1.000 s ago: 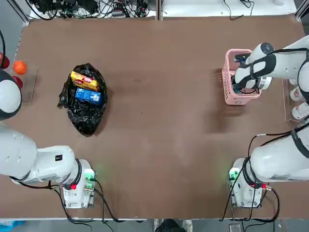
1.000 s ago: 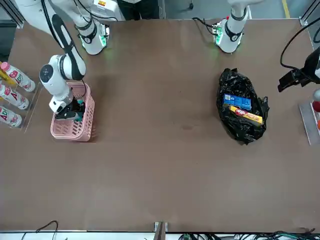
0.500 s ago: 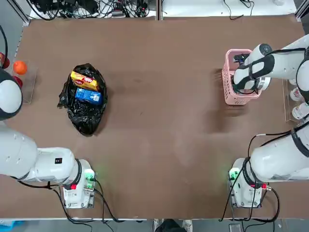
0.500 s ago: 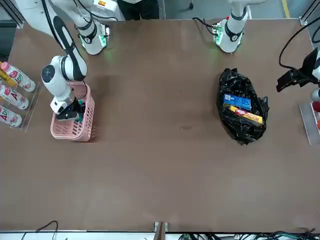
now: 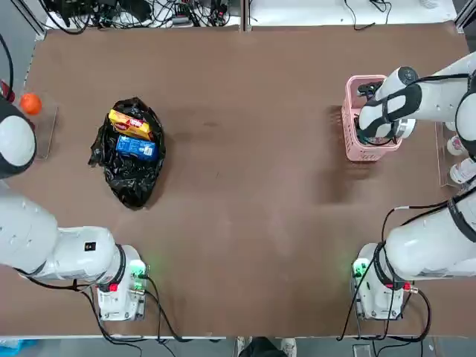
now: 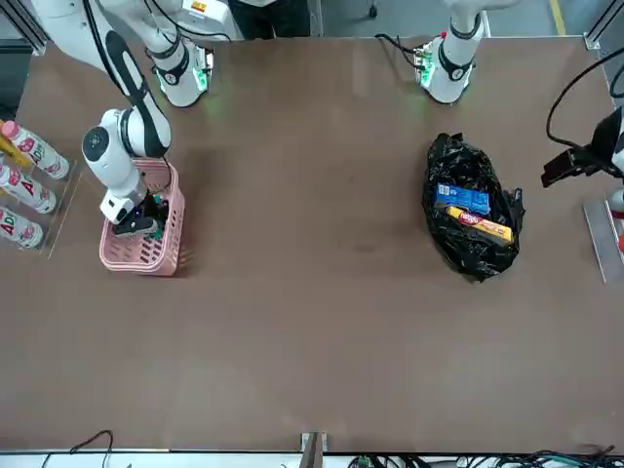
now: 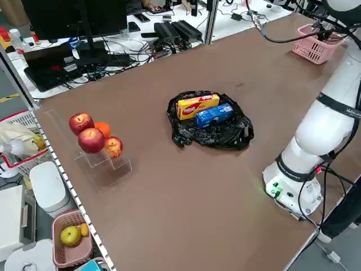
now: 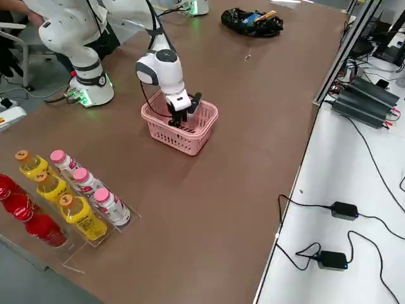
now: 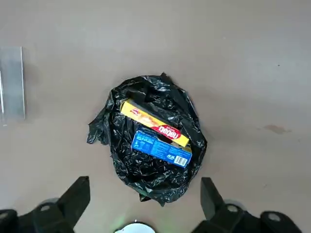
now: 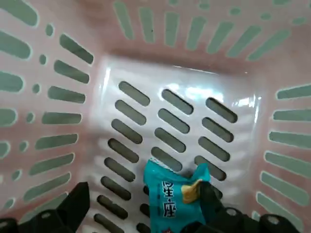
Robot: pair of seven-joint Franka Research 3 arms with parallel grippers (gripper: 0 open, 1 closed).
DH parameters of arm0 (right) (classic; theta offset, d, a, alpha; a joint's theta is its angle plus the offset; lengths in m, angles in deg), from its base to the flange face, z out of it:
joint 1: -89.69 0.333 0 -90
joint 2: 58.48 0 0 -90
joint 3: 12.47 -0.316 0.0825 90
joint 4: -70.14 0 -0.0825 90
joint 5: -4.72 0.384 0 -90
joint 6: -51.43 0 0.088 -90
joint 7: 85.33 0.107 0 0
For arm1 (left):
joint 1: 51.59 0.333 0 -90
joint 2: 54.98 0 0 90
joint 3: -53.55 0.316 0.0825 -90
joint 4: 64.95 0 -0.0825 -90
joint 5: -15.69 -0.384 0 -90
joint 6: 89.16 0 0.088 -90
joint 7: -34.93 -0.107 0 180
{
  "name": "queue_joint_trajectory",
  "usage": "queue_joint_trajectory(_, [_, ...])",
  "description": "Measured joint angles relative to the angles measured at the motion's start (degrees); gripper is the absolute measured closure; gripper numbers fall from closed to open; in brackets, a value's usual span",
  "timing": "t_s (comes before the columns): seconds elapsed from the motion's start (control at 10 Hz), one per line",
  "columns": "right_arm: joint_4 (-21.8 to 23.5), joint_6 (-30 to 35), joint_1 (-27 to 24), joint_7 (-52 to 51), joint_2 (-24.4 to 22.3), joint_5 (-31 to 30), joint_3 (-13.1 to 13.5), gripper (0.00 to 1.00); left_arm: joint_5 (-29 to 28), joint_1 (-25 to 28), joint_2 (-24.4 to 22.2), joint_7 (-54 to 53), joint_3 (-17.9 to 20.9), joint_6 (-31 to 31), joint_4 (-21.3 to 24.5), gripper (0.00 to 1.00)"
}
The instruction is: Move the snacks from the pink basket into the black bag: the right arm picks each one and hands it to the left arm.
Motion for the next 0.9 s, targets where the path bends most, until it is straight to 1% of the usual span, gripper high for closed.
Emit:
queue_joint_trajectory(0.2, [-0.3,0.4,0.0,-1.4,0.0,0.0,0.0,0.00,0.0,0.2,0.2,0.0,0.0,0.0,0.0,0.00])
queue_joint_trajectory(0.5, [-2.1,3.4,-0.1,-4.1,0.0,0.0,0.4,0.00,3.0,0.0,1.3,0.0,-0.1,0.0,0.0,0.00])
queue_joint_trajectory(0.7, [-2.4,3.5,-0.5,-5.3,0.0,0.0,0.5,0.00,5.3,-0.4,1.7,1.0,-0.2,0.0,-0.2,0.00])
queue_joint_trajectory(0.9, [-2.4,3.5,-0.7,-5.9,0.0,0.0,0.6,0.00,5.4,-0.3,1.7,1.0,-0.1,0.0,-0.6,0.00])
